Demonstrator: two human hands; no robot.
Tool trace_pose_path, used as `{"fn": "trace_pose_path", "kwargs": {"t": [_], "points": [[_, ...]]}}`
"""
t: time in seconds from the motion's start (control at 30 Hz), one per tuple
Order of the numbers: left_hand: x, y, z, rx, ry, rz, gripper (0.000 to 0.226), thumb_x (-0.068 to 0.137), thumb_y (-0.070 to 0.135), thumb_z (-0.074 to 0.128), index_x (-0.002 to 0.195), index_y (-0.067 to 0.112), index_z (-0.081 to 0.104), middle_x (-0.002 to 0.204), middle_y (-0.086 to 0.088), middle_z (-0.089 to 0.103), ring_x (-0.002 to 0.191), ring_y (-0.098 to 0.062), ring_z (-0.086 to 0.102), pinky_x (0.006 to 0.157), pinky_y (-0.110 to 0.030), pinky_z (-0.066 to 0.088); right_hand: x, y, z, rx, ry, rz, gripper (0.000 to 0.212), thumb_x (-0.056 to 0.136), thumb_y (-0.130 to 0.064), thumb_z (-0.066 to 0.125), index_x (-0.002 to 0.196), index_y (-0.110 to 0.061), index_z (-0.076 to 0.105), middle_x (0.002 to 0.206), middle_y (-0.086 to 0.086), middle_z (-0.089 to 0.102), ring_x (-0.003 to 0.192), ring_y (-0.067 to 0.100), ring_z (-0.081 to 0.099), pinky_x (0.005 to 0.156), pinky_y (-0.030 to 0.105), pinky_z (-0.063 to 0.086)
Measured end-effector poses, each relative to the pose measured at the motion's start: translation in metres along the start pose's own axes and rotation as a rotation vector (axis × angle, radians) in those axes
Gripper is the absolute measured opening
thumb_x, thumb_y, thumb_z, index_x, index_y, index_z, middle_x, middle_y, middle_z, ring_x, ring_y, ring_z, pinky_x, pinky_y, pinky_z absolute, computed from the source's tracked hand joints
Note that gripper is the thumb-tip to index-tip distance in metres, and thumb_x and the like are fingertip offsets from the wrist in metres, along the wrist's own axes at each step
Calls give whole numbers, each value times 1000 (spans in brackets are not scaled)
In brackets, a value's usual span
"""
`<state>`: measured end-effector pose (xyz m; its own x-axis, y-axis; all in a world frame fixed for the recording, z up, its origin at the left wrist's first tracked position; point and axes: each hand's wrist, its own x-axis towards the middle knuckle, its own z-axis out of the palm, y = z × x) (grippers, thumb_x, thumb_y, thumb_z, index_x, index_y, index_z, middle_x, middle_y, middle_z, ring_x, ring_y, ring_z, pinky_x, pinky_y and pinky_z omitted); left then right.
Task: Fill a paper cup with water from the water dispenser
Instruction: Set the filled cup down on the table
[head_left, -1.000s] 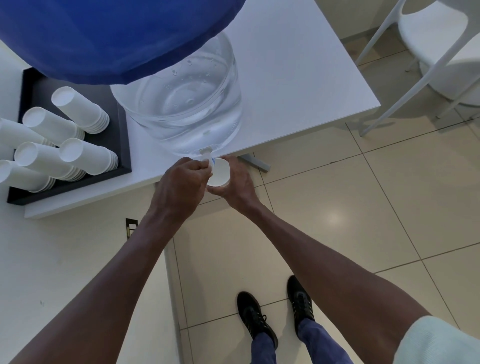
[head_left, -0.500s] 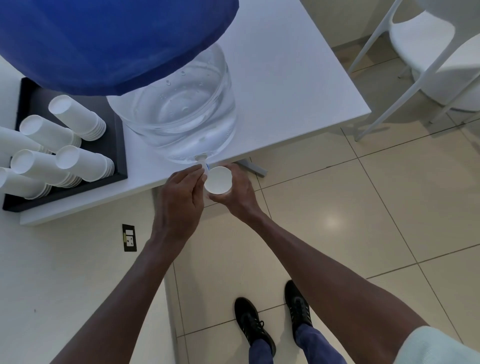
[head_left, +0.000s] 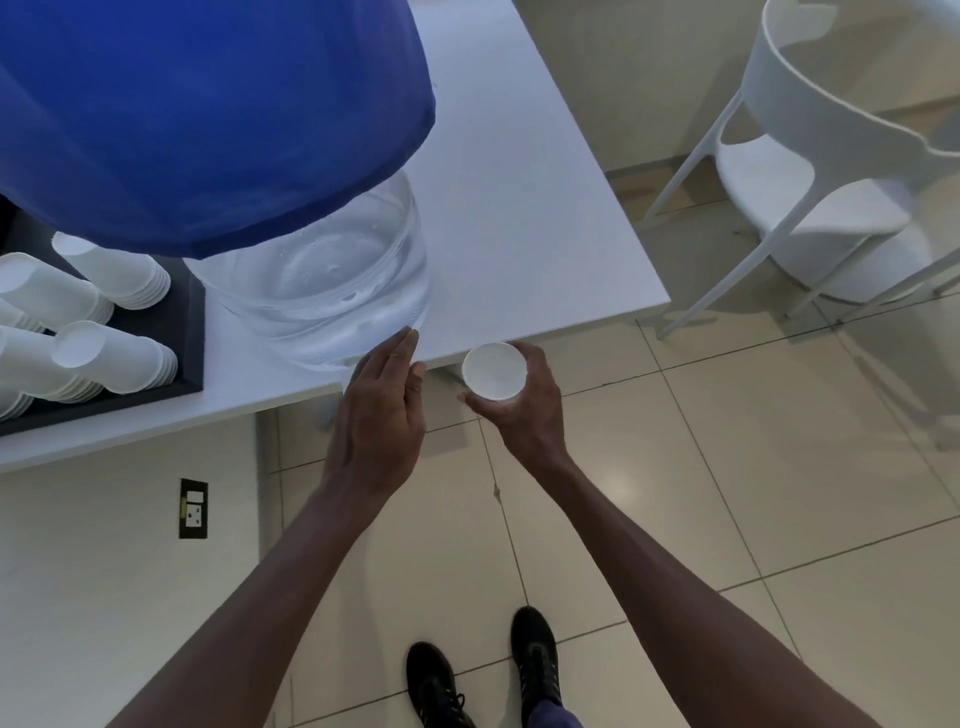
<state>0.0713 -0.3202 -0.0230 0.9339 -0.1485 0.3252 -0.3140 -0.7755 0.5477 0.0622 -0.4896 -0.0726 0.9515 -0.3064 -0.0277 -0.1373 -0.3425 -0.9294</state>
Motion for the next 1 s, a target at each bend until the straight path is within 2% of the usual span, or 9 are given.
{"fn": "trace_pose_path", "kwargs": {"t": [0.07,0.17,0.4,0.57,0.63,1.0], "points": [[6,5,8,6,-11,-3,43,101,27,37,136,6,50,137,-13,57,130,-24,50,109,-18,30,10,-7,-15,3,31,-16,79,63,-39,92,127,-20,49,121,-3,61,111,22,57,93,42,51],[14,13,19,15,-38,-32,46,100,31,35,139,9,45,142,-11,53,134,-22,45,109,-27,34,30,-17,-33,-1,79,-49,79,64,-40,91,126,-20,48,121,-2,60,111,20,57,93,40,52],[27,20,40,-16,-123,-62,50,101,28,36,146,7,35,155,-9,36,146,-19,27,118,-36,26,83,-20,-50,-19,96,-46,83,65,-42,90,131,-18,46,124,0,57,114,22,54,96,44,51],[33,17,44,-2,-167,-58,55,101,32,31,150,8,27,160,-7,26,149,-13,15,119,-30,17,110,-11,-48,-51,76,-30,85,66,-43,90,132,-17,44,127,1,57,116,23,53,96,45,51],[35,16,45,4,-186,-60,53,103,28,33,151,7,24,161,-7,22,149,-12,11,120,-33,16,118,-7,-46,-57,75,-26,85,66,-43,90,133,-16,44,127,2,57,116,22,53,96,44,52],[40,11,46,19,-234,-95,54,103,24,37,152,6,22,162,-6,19,150,-13,10,121,-36,17,147,7,-38,-45,75,19,84,66,-42,90,132,-16,45,125,2,58,115,24,53,95,40,50]]}}
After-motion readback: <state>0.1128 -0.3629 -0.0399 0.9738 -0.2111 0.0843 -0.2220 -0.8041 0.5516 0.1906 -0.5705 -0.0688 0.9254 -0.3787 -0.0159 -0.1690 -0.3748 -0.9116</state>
